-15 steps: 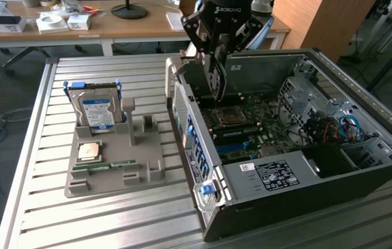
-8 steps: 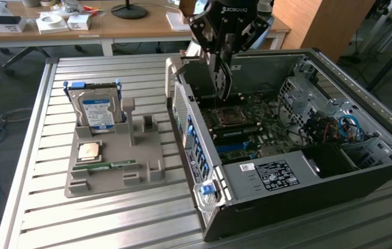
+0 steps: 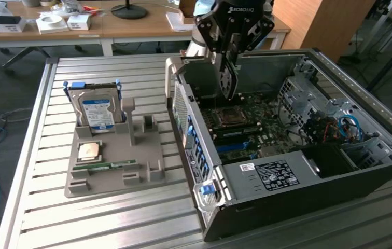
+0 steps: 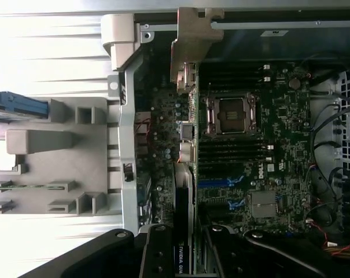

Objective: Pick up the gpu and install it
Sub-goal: 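Pick up the gpu and move the gpu toward the slot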

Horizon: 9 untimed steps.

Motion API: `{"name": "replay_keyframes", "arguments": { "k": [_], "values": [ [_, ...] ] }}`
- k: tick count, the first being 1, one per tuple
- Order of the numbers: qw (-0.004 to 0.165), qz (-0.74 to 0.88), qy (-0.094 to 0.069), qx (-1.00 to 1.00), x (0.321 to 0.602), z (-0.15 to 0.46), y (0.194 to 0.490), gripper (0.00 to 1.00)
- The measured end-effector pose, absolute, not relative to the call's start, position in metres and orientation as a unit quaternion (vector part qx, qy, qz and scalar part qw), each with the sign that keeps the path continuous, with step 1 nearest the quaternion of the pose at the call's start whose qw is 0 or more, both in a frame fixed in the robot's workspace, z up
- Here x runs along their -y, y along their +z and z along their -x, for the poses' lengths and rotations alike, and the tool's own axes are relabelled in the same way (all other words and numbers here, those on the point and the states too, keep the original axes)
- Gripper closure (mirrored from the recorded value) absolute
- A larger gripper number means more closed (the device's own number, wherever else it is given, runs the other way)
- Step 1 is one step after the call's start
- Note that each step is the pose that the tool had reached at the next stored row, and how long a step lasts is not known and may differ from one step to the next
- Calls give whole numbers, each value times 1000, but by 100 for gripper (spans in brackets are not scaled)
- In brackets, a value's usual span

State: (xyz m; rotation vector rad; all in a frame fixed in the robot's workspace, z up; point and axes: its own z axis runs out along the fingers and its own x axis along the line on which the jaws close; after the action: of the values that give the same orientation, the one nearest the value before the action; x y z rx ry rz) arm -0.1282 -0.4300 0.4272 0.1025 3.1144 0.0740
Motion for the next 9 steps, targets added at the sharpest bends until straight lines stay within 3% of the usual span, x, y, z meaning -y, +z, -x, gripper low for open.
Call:
{"name": "replay_keyframes", "arguments": {
  "k": [9],
  "values": [
    [12, -33, 24, -999, 430, 116, 427, 74]
  ]
}}
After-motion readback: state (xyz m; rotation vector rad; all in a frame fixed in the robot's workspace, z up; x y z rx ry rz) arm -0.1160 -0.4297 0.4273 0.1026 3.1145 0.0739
